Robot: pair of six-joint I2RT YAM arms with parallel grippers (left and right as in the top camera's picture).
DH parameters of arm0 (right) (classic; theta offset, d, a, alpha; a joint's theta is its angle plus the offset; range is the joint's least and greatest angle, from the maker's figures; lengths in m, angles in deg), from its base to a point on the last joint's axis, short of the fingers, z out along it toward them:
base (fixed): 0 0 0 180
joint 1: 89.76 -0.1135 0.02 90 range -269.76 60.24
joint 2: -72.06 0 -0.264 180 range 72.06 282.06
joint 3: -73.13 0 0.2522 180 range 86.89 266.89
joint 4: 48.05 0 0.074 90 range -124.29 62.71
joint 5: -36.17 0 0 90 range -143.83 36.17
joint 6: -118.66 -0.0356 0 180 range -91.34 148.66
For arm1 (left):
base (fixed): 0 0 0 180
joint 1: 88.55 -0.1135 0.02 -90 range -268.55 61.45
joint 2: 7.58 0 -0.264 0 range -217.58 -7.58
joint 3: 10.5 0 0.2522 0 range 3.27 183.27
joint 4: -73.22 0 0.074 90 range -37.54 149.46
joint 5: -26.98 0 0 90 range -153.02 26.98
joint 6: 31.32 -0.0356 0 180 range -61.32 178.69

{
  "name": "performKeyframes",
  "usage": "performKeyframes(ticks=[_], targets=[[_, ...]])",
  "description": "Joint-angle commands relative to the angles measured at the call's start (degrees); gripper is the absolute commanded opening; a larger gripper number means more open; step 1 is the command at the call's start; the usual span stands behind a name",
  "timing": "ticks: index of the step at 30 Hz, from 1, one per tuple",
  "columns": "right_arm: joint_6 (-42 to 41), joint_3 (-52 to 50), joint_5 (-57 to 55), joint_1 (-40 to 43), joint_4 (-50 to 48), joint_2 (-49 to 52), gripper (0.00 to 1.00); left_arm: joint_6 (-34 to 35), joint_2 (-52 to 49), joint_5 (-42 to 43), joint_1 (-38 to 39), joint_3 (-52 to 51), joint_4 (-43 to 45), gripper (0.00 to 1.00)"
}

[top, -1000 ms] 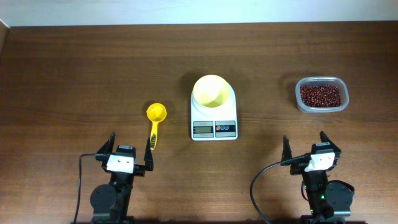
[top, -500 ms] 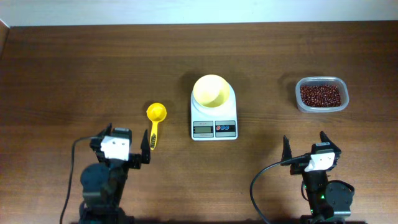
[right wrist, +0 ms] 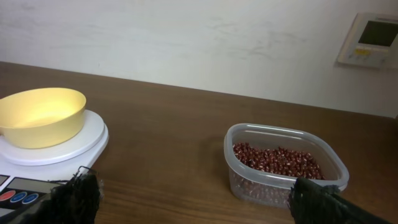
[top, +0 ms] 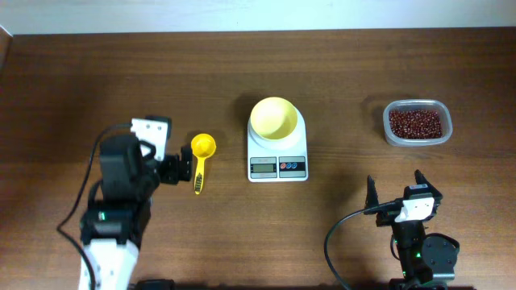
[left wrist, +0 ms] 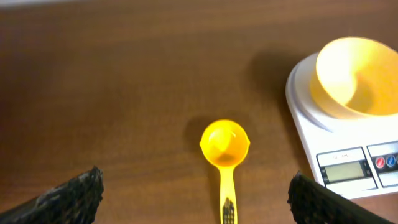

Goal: Scoop item into bowl and weigh 50g on scale
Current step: 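Move the left gripper forward over the yellow scoop handle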

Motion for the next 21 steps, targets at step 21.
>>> performKeyframes(ticks=[21], targets=[[-0.61, -0.28, -0.70, -0.52, 0.39, -0.59, 0.99, -0.52, -52.35, -0.39, -0.24, 39.26, -25.46, 0.99]])
